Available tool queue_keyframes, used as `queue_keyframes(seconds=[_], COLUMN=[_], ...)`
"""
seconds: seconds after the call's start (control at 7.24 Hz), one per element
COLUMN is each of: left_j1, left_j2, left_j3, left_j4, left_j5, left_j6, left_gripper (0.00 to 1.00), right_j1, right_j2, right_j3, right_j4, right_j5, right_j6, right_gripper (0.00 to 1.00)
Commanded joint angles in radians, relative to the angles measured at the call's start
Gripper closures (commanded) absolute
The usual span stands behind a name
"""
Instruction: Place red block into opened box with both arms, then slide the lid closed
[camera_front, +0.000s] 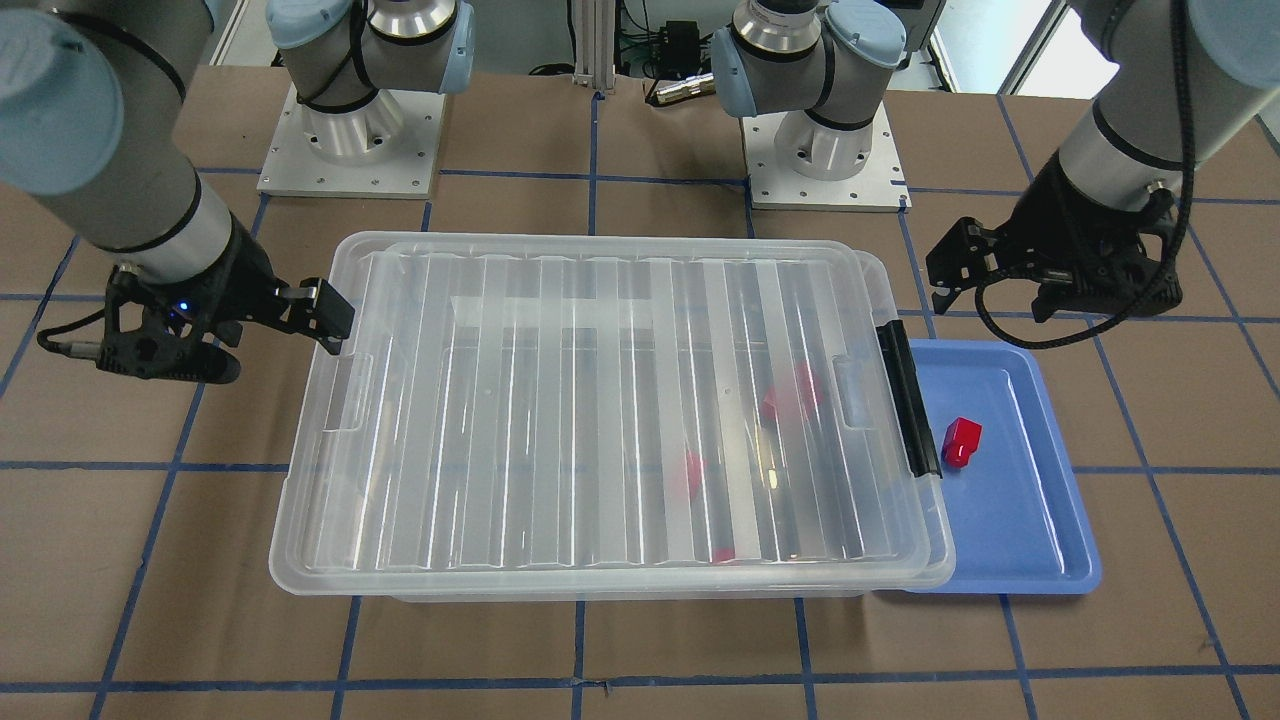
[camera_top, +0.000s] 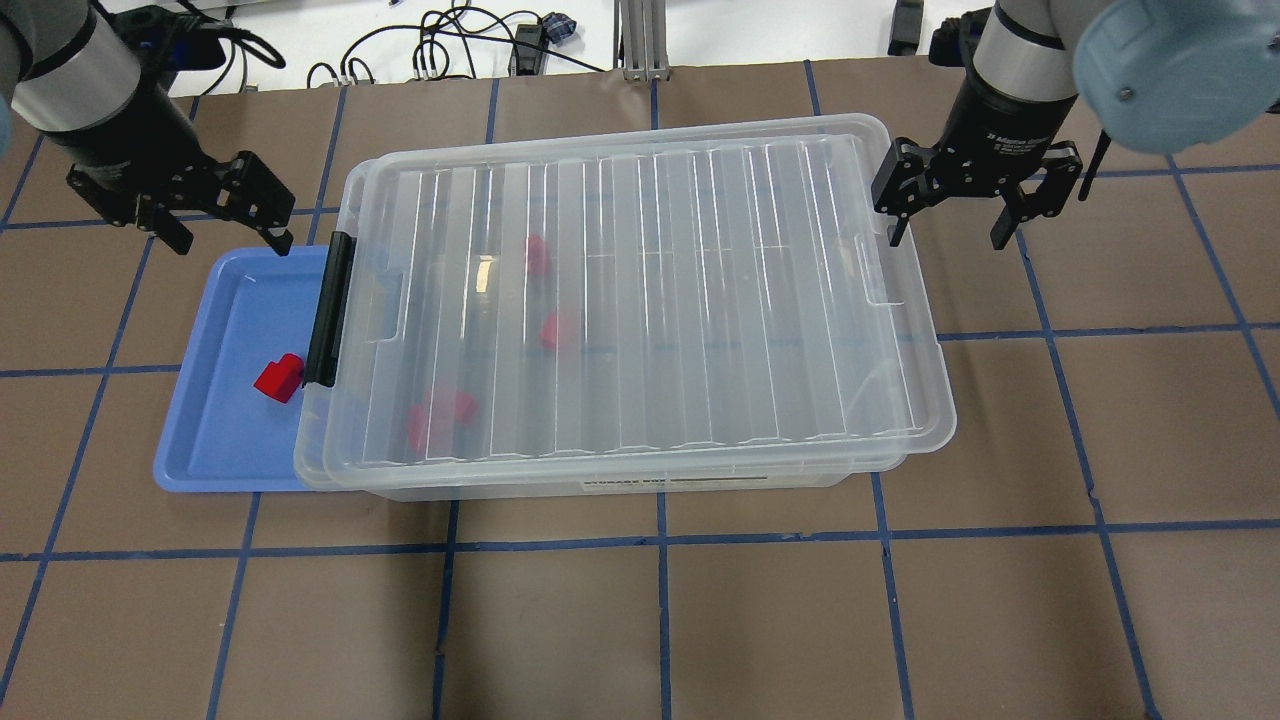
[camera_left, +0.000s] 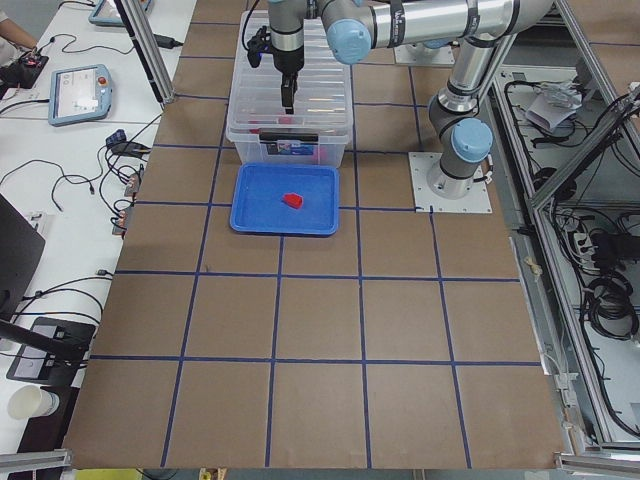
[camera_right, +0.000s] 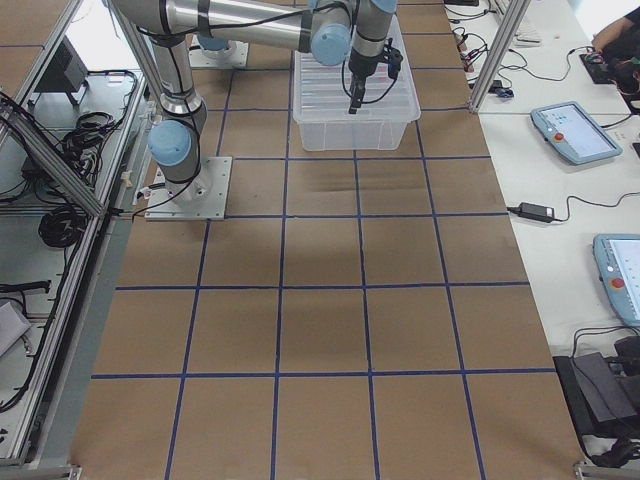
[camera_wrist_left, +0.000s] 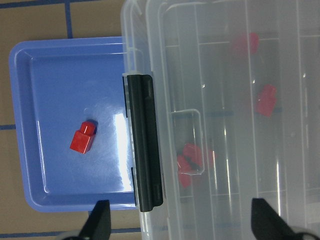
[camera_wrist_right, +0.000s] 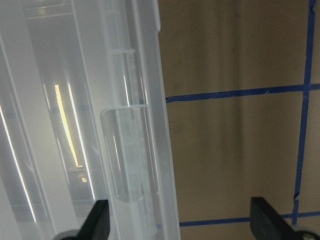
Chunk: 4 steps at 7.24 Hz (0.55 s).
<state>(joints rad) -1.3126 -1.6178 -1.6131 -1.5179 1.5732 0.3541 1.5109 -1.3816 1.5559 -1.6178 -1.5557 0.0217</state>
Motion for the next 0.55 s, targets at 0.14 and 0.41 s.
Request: queue_keyframes(seconds=[0.14, 0.41], left_j1=[0.159, 0.162], left_j2=[-0.075, -0.115], left_j3=[-0.143, -0.217], left_j4=[0.195, 0.316], left_j5=[-0.037, -0.055], left_j6=[0.303, 0.312], left_gripper=[0.0, 0.0], right_j1=[-0.003, -0.053], right_j2=[0.075, 0.084], right_j3=[0.001, 0.001], right_j4=[-0.043, -0.043], right_j5=[-0.001, 0.0], right_j6=[0.0, -0.011], right_gripper=[0.0, 0.0])
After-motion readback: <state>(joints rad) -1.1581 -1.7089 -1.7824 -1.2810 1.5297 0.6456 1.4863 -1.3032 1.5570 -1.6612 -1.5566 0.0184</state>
